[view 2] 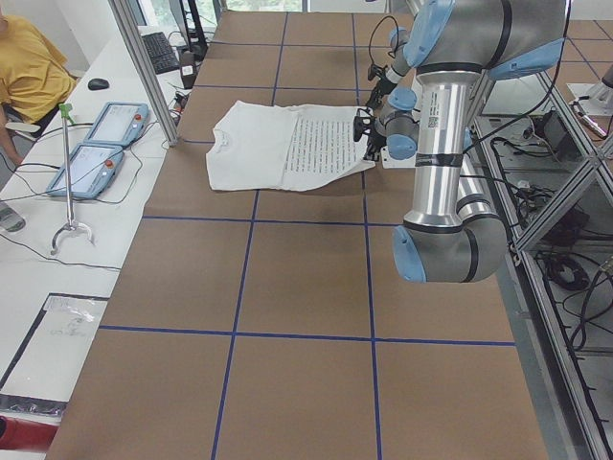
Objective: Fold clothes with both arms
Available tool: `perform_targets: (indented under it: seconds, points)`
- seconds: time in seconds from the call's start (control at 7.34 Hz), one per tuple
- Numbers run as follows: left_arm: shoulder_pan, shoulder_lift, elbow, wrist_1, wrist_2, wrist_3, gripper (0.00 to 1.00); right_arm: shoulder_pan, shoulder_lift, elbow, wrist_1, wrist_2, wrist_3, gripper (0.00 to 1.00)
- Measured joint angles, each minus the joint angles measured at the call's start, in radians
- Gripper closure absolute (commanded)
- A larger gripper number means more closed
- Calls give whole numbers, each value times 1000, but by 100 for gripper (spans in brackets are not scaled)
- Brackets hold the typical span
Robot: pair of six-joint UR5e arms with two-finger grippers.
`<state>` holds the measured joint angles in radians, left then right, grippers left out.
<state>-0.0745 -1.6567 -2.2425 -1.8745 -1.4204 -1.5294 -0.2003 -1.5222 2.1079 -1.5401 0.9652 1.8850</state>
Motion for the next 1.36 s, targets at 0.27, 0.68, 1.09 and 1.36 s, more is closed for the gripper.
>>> perform_targets:
  seconds: [0.27,0.68,1.09,1.36]
  points:
    - [-1,-1,-1,0,0,0,100,1,0,1,0,0,11,100]
    - [-5,1,-26,3,-10,4,100,15,-18,104,-67,34,10,100]
    - [-95,9,-192,110,-167,27,100,81,72,486,-528,215,6,100]
    - [-181,-23,-318,254,-254,96,100,218,307,562,-814,364,-58,100]
